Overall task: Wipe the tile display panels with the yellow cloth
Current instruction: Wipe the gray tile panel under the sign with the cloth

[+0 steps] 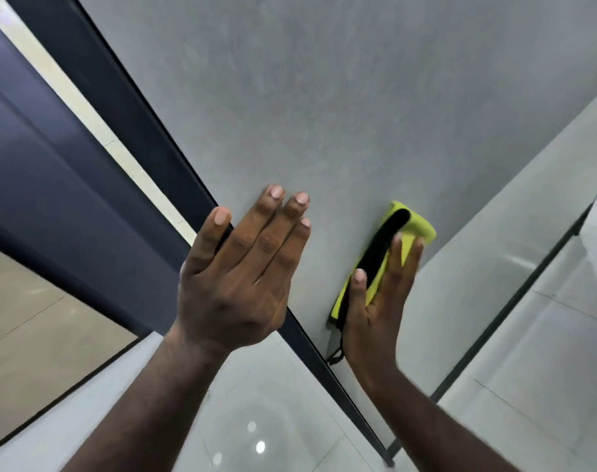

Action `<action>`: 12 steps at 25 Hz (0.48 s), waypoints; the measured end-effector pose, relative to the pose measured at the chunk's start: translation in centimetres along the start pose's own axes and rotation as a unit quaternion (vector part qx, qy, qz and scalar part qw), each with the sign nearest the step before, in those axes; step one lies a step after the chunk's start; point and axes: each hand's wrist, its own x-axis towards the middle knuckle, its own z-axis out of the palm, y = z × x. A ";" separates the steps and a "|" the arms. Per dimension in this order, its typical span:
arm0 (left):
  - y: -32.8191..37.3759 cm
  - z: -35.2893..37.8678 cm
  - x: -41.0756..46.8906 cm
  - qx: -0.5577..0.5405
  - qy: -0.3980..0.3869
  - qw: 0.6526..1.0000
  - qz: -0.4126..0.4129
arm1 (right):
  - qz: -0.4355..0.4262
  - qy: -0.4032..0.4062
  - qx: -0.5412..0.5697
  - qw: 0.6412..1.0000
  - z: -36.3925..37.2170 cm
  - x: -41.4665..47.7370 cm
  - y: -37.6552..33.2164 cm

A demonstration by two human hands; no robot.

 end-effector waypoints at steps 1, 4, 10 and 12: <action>0.3 0.4 -0.2 -0.001 0.014 1.000 0.000 | -0.057 -0.009 -0.015 0.998 0.4 -0.9 0.2; 0.7 1.6 -1.0 -0.040 0.052 0.998 0.007 | -0.099 -0.057 -0.049 0.992 0.8 -6.6 3.3; 1.9 2.6 -2.6 -0.115 0.105 0.987 0.047 | 0.137 0.078 0.010 0.987 1.4 -5.4 3.6; 1.9 2.9 -2.6 -0.105 0.105 0.988 0.041 | 0.120 0.075 0.016 0.990 2.4 -6.7 2.6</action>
